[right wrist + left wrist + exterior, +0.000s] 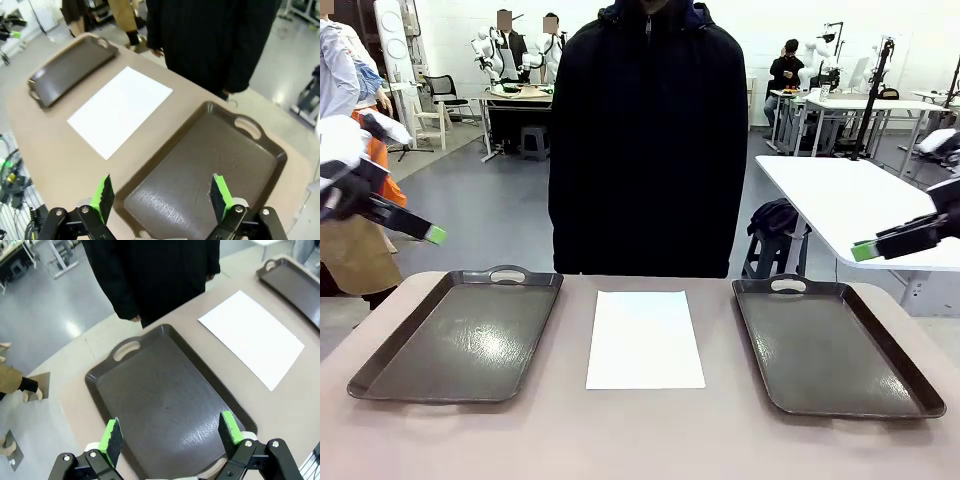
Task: Sort the A4 documents.
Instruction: Receive the A4 Paper.
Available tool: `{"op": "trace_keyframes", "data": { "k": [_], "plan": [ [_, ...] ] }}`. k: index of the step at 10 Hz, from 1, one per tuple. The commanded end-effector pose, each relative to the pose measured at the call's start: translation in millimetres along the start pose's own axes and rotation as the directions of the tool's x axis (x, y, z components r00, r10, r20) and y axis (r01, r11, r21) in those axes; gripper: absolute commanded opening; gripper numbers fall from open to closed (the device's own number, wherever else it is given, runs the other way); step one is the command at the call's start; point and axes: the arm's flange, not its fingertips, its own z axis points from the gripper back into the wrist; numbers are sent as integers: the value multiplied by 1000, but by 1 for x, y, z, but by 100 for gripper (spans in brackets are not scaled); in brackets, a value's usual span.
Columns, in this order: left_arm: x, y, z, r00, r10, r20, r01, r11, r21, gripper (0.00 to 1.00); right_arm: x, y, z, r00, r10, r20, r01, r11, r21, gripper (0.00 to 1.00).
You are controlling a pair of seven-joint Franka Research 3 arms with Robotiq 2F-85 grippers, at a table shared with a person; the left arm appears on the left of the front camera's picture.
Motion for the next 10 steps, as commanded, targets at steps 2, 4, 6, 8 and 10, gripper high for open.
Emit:
{"op": "trace_keyframes", "data": {
  "k": [2, 4, 6, 8, 10],
  "plan": [
    [-86, -11, 17, 1000, -25, 16, 25, 999, -30, 100, -42, 12, 20, 997, -30, 68, 30, 1000, 8, 100],
    [-86, -10, 13, 999, -39, 12, 40, 997, -66, 100, -48, 10, 20, 996, -48, 70, 48, 999, -9, 100],
    [-89, -11, 11, 999, -52, -3, 52, 995, -80, 100, -53, 6, 16, 996, -69, 61, 69, 998, -1, 100],
    [-93, -10, 10, 999, -52, -7, 51, 994, -92, 100, -52, 6, 15, 996, -68, 58, 68, 998, -1, 100],
    [-97, -6, 12, 998, -56, 16, 58, 990, -128, 100, -53, 5, 15, 996, -67, 53, 67, 998, 2, 100]
  ]
}}
